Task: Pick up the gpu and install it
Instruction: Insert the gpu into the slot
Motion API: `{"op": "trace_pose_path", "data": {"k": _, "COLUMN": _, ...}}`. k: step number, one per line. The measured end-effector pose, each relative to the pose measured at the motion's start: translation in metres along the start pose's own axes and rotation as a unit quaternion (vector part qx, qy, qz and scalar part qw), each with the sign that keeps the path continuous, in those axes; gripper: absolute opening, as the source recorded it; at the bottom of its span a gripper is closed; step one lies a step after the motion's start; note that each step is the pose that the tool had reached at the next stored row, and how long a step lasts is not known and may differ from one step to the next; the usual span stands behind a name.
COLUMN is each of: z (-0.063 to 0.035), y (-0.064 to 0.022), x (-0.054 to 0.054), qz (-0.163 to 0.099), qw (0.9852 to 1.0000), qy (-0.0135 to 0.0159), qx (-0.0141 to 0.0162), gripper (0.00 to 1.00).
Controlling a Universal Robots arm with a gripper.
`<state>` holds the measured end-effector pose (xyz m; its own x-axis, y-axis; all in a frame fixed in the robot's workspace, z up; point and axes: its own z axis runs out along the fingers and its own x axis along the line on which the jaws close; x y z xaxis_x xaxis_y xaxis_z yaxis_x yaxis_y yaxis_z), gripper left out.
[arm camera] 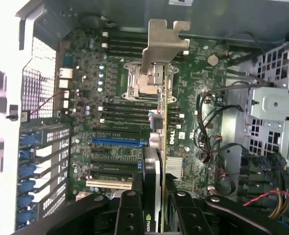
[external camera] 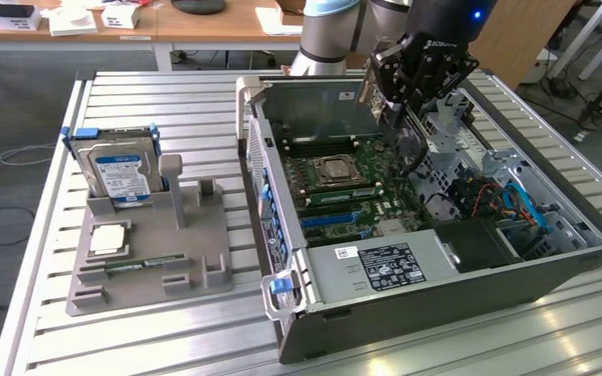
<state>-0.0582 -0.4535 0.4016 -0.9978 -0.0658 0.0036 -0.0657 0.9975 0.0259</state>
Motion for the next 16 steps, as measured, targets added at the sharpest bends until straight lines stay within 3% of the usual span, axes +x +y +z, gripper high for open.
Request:
{"op": "trace_pose_path", "data": {"k": 4, "z": 0.0017, "y": 0.0000, "x": 0.0000, "qz": -0.036, "qw": 0.9994, "qy": 0.0010, "qx": 0.0002, "gripper": 0.27}}
{"op": "trace_pose_path", "data": {"k": 8, "z": 0.0034, "y": -0.0001, "x": 0.0000, "qz": -0.073, "qw": 0.9974, "qy": 0.0019, "qx": 0.0003, "gripper": 0.27}}
{"op": "trace_pose_path", "data": {"k": 12, "z": 0.0050, "y": -0.0001, "x": 0.0000, "qz": -0.109, "qw": 0.9940, "qy": 0.0028, "qx": 0.0004, "gripper": 0.27}}
{"op": "trace_pose_path", "data": {"k": 16, "z": 0.0063, "y": -0.0002, "x": 0.0000, "qz": -0.145, "qw": 0.9895, "qy": 0.0038, "qx": 0.0006, "gripper": 0.27}}
